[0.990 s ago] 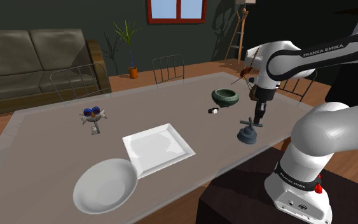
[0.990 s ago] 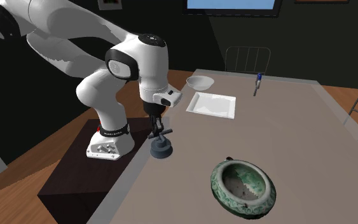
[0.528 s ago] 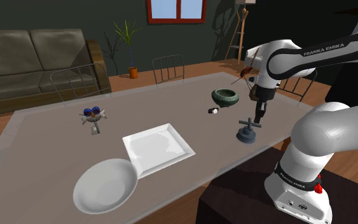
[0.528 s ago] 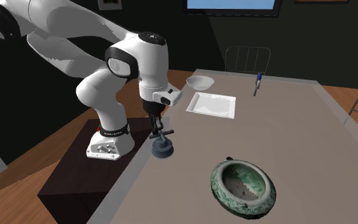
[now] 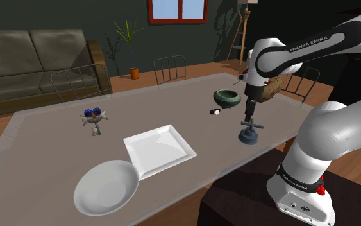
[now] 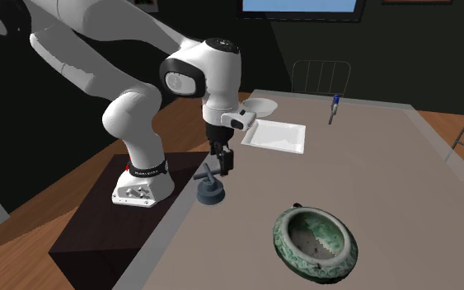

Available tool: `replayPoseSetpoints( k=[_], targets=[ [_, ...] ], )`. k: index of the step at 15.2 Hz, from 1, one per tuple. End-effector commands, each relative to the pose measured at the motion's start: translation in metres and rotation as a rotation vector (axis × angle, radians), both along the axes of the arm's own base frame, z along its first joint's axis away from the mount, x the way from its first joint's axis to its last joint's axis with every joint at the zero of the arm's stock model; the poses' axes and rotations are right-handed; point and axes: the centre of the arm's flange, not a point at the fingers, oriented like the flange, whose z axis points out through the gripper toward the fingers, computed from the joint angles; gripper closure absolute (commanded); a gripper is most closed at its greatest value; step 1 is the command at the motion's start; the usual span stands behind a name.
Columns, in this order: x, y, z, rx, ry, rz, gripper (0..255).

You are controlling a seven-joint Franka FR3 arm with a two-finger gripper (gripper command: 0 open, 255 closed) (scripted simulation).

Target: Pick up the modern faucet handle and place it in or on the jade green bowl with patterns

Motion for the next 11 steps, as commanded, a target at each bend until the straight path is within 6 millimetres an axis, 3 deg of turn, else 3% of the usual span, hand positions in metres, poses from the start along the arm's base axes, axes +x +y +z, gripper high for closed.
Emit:
replayPoseSetpoints(
  k=[1, 6, 11],
  targets=[
    [0.001, 0.002, -0.008, 0.000, -0.001, 0.000, 0],
    [0.000, 0.005, -0.032, 0.000, -0.001, 0.000, 0],
    [0.000, 0.005, -0.032, 0.000, -0.001, 0.000, 0]
  ],
)
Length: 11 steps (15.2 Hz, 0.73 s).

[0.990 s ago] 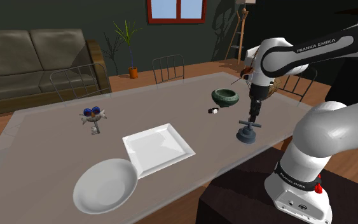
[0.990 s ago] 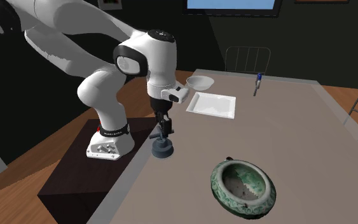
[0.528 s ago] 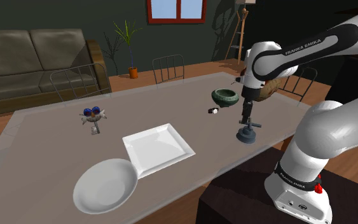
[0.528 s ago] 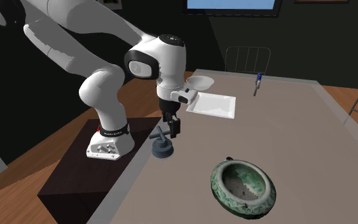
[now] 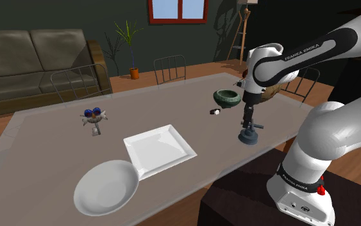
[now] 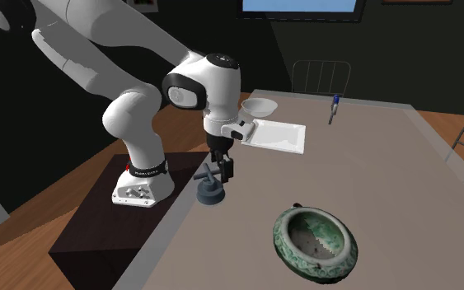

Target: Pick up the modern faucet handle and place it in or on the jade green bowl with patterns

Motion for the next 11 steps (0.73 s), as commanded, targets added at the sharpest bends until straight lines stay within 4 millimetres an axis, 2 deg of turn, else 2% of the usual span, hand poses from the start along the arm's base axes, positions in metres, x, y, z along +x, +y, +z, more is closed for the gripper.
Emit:
replayPoseSetpoints(
  k=[1, 2, 3, 11],
  targets=[
    [0.0000, 0.0000, -0.0001, 0.000, 0.000, 0.000, 0],
    [0.0000, 0.0000, -0.0001, 0.000, 0.000, 0.000, 0],
    [0.0000, 0.0000, -0.0001, 0.000, 0.000, 0.000, 255],
    [-0.0001, 0.0003, 0.0001, 0.000, 0.000, 0.000, 255]
  ],
)
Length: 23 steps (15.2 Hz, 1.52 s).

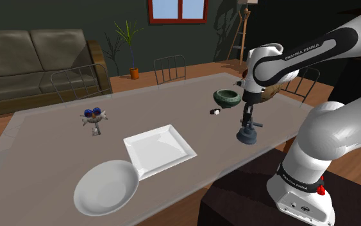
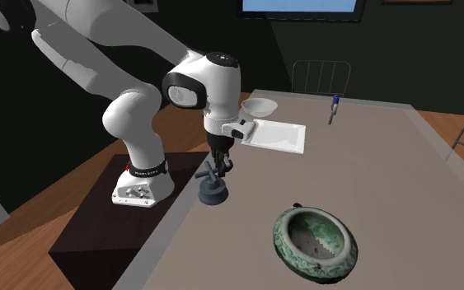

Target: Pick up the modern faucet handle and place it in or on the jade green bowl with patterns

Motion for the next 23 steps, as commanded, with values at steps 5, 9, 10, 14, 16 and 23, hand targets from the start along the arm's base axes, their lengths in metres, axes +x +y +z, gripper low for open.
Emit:
replayPoseSetpoints(
  k=[5, 9, 10, 14, 16, 23],
  targets=[
    [-0.001, 0.000, 0.018, 0.003, 0.010, 0.001, 255],
    [-0.001, 0.000, 0.040, 0.003, 0.010, 0.001, 255],
    [-0.001, 0.000, 0.045, 0.003, 0.010, 0.001, 255],
    [-0.001, 0.000, 0.066, 0.003, 0.010, 0.001, 255],
    [-0.001, 0.000, 0.077, 0.003, 0.010, 0.001, 255],
    [-0.001, 0.000, 0.113, 0.003, 0.010, 0.001, 255]
  ],
)
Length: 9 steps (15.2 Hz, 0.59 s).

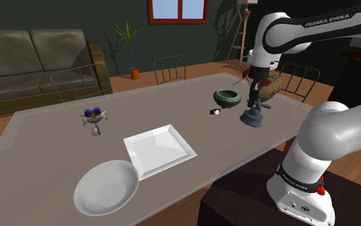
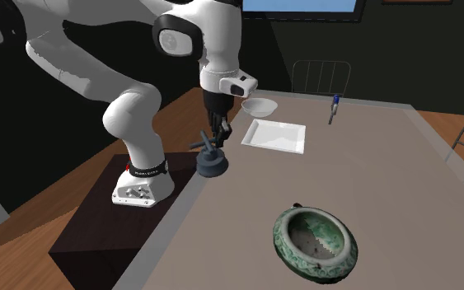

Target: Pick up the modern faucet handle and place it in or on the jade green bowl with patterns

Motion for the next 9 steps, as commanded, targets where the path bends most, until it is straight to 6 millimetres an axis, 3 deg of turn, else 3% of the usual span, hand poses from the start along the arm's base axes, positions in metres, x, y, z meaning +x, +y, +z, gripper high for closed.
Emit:
replayPoseSetpoints(
  k=[1, 9],
  targets=[
    [0.001, 0.001, 0.010, 0.000, 0.001, 0.000, 255],
    [0.001, 0.001, 0.052, 0.000, 0.001, 0.000, 255]
  ],
)
